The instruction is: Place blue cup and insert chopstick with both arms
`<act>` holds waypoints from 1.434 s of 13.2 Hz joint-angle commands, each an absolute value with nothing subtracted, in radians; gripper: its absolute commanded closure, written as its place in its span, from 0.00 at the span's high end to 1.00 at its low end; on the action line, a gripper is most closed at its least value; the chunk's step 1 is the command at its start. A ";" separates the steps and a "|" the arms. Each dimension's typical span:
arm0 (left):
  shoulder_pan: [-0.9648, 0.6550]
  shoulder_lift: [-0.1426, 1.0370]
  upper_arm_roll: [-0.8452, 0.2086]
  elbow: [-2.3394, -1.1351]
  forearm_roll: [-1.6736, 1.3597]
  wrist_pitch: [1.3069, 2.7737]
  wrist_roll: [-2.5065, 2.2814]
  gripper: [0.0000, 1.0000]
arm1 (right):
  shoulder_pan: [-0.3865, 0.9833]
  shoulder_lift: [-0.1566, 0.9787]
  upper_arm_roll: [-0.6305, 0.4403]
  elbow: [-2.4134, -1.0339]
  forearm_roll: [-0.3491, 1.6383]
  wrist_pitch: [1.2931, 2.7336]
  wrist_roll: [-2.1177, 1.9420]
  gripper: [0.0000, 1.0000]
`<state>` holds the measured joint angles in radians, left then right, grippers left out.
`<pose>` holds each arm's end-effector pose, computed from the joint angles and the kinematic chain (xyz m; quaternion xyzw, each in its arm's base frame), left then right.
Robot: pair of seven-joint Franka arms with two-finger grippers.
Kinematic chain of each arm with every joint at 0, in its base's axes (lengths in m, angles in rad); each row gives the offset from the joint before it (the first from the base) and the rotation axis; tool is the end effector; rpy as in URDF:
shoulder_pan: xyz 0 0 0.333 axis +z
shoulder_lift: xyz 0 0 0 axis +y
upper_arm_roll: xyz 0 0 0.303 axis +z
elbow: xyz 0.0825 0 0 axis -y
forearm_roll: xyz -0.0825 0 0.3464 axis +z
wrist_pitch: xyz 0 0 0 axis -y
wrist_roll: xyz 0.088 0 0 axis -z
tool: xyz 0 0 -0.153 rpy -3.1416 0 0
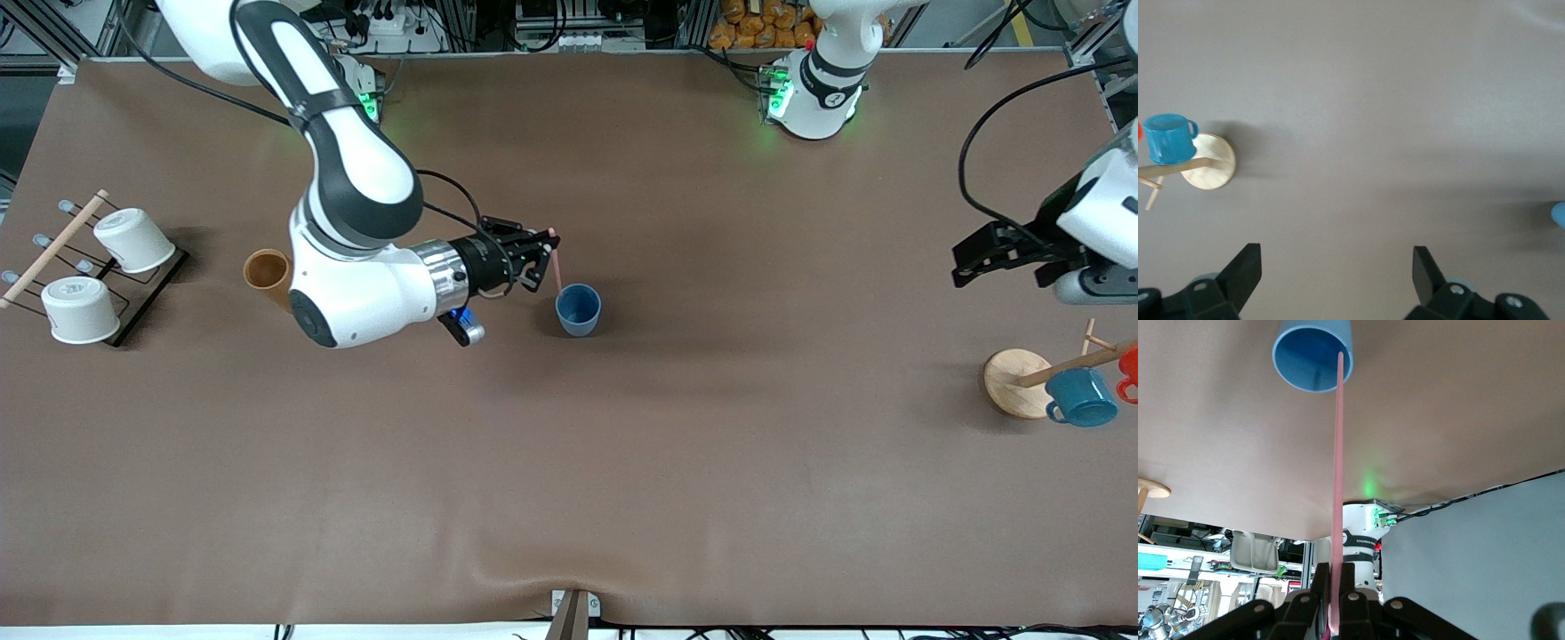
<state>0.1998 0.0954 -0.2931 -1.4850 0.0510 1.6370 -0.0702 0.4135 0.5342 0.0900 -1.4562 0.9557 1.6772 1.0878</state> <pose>0.5527 -0.0372 0.5603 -0.9994 0.0114 -0.0312 0.0092 0.5070 0.4013 0.3749 -0.7944 0.3657 0.4284 0.2272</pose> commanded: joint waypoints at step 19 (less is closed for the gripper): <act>-0.011 -0.028 -0.064 -1.571 -0.006 1.586 -0.072 1.00 | 0.232 0.571 0.084 -1.126 0.621 1.414 1.012 1.00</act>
